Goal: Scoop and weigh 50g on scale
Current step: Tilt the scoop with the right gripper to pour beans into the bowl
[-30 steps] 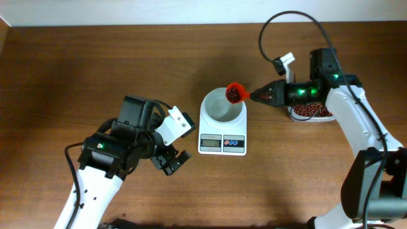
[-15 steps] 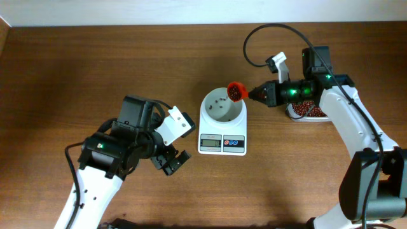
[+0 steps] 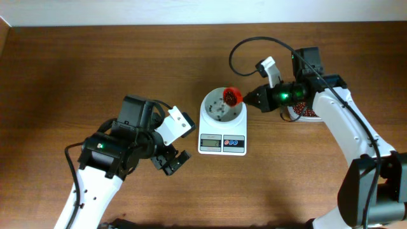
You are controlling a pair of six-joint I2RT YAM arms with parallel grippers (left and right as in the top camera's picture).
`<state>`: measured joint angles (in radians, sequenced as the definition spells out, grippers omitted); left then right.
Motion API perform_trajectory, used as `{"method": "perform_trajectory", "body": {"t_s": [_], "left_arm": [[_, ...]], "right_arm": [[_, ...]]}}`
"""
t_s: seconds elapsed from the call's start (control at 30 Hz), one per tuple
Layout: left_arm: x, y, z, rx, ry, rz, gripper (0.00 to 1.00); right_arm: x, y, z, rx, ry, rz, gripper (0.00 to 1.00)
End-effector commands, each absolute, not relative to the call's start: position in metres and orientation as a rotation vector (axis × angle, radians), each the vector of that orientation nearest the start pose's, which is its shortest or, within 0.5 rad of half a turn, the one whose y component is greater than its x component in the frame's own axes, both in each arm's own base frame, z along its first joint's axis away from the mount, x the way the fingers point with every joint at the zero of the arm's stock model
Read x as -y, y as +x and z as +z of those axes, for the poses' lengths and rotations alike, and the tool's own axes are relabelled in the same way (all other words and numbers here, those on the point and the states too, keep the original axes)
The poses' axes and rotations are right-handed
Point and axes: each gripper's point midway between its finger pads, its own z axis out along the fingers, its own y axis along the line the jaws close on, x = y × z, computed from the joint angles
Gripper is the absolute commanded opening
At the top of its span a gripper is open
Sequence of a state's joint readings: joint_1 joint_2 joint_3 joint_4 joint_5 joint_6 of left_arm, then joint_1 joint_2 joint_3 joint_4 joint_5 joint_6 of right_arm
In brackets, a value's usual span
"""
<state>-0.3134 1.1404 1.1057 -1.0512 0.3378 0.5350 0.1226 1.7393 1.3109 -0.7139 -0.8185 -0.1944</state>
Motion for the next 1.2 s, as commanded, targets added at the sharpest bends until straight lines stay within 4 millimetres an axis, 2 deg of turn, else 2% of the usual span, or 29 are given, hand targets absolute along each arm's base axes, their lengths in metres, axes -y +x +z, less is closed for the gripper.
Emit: {"method": "perform_trajectory", "body": {"t_s": [0.0,0.07,0.13,0.23,0.27,0.3,0.37,0.43,0.47,0.53,0.6,0.7,0.77,0.83,0.87,0.9,0.93,0.97,1.0,1.07,1.1,1.13,1.17], "left_arm": [[0.138,0.237,0.204,-2.287,1.181,-0.373,0.99],[0.138,0.237,0.204,-2.287,1.181,-0.373,0.99],[0.138,0.237,0.204,-2.287,1.181,-0.373,0.99],[0.138,0.237,0.204,-2.287,1.181,-0.373,0.99],[0.138,0.237,0.204,-2.287,1.181,-0.373,0.99],[0.138,0.237,0.204,-2.287,1.181,-0.373,0.99],[0.138,0.237,0.204,-2.287,1.181,-0.373,0.99],[0.138,0.237,0.204,-2.287,1.181,-0.373,0.99],[0.138,0.237,0.204,-2.287,1.182,-0.373,0.99],[0.138,0.237,0.204,-2.287,1.181,-0.373,0.99],[0.138,0.237,0.204,-2.287,1.181,-0.373,0.99],[0.138,0.237,0.204,-2.287,1.181,-0.373,0.99],[0.138,0.237,0.204,-2.287,1.181,-0.373,0.99],[0.138,0.237,0.204,-2.287,1.181,-0.373,0.99],[0.138,0.237,0.204,-2.287,1.182,-0.373,0.99],[0.138,0.237,0.204,-2.287,1.182,-0.373,0.99],[0.138,0.237,0.204,-2.287,1.181,-0.373,0.99],[0.138,0.237,0.204,-2.287,1.181,-0.373,0.99],[0.138,0.237,0.204,-2.287,1.182,-0.373,0.99],[0.138,0.237,0.204,-2.287,1.181,-0.373,0.99],[0.138,0.237,0.204,-2.287,1.181,-0.373,0.99],[0.138,0.237,0.204,-2.287,1.182,-0.373,0.99],[0.138,0.237,0.204,-2.287,1.181,-0.373,0.99]], "right_arm": [[-0.175,0.373,0.169,-2.357,-0.698,1.023,0.04],[-0.171,0.375,0.165,-2.401,-0.648,0.993,0.04],[-0.183,0.366,0.177,-2.295,-0.762,1.089,0.04],[-0.173,0.376,0.168,-2.396,-0.622,1.014,0.04],[-0.182,0.369,0.178,-2.305,-0.726,1.097,0.04],[-0.184,0.368,0.181,-2.281,-0.744,1.114,0.04],[-0.171,0.381,0.168,-2.403,-0.588,1.0,0.04],[-0.183,0.371,0.178,-2.307,-0.711,1.097,0.04],[-0.183,0.372,0.18,-2.296,-0.714,1.098,0.04],[-0.173,0.38,0.17,-2.392,-0.59,1.021,0.04],[-0.186,0.369,0.182,-2.281,-0.726,1.131,0.04],[-0.174,0.379,0.171,-2.382,-0.613,1.025,0.04],[-0.188,0.365,0.184,-2.26,-0.766,1.146,0.04],[-0.175,0.377,0.171,-2.378,-0.628,1.033,0.04],[-0.176,0.374,0.171,-2.376,-0.638,1.05,0.04],[-0.186,0.365,0.181,-2.276,-0.758,1.133,0.04],[-0.186,0.366,0.182,-2.268,-0.765,1.129,0.04],[-0.175,0.377,0.171,-2.378,-0.626,1.032,0.04],[-0.17,0.381,0.165,-2.432,-0.549,0.993,0.04],[-0.19,0.362,0.187,-2.24,-0.778,1.176,0.04],[-0.184,0.371,0.18,-2.304,-0.704,1.109,0.04],[-0.168,0.383,0.164,-2.444,-0.523,0.98,0.04],[-0.171,0.379,0.166,-2.422,-0.568,1.012,0.04]]}}
